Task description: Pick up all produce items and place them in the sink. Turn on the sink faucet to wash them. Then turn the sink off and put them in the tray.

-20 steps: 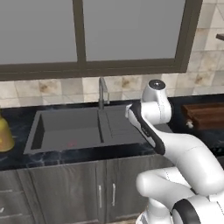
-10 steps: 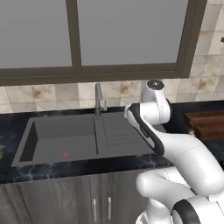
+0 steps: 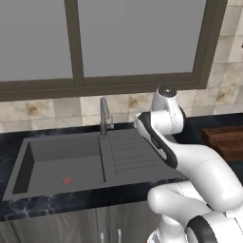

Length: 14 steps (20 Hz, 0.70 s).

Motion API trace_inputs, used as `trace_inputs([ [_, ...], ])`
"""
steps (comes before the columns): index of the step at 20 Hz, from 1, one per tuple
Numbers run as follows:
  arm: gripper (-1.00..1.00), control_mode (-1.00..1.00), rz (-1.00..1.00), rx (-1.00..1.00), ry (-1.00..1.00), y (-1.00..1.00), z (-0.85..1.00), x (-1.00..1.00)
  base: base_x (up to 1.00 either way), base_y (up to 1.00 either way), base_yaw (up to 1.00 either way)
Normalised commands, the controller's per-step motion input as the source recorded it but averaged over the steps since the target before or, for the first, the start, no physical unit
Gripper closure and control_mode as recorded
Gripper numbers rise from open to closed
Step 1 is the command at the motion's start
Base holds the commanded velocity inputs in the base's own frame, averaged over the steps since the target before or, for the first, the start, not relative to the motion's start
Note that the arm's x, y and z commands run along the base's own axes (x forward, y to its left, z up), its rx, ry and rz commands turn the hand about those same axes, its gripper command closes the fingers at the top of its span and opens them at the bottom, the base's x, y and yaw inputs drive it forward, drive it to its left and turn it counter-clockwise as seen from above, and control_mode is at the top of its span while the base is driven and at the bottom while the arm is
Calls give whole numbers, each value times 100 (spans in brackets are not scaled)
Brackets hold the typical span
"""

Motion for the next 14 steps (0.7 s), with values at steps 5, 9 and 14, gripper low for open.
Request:
trace_inputs([
  [5,100,100,0,0,0,0,0,0,30,0,-15],
  [9,100,100,0,0,0,0,0,0,0,0,0],
  [14,100,-100,0,0,-1,1,0,-4,0,0,0],
])
